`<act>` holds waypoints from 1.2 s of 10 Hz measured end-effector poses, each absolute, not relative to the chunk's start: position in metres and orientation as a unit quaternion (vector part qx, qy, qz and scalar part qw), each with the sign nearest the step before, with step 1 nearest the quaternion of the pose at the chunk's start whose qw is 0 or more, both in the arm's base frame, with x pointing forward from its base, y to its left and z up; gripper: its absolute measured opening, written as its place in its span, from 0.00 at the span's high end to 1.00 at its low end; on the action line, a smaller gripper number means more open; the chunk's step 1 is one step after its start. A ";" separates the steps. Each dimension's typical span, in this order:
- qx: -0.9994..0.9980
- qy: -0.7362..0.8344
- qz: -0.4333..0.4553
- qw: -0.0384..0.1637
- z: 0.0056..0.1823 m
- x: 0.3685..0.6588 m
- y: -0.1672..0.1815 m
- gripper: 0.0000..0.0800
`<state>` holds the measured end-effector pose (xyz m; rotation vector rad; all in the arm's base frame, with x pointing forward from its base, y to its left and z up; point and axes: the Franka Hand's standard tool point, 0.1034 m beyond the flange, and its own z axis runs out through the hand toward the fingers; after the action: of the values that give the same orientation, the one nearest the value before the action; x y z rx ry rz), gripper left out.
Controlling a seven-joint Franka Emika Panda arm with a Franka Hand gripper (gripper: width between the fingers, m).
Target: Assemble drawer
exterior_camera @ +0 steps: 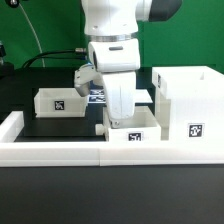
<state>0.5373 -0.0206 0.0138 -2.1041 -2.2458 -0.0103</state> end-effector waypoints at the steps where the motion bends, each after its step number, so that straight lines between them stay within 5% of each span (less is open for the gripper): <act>1: -0.678 -0.735 -0.004 0.030 0.014 0.539 -0.017 0.94; 12: -0.689 -0.724 -0.023 0.007 0.013 0.542 -0.014 0.94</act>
Offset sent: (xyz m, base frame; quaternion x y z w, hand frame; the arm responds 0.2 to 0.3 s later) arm 0.0000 0.0000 0.0000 0.0000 0.0000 0.0000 1.0000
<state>0.5417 -0.0145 0.0128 -2.1554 -2.2654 -0.0708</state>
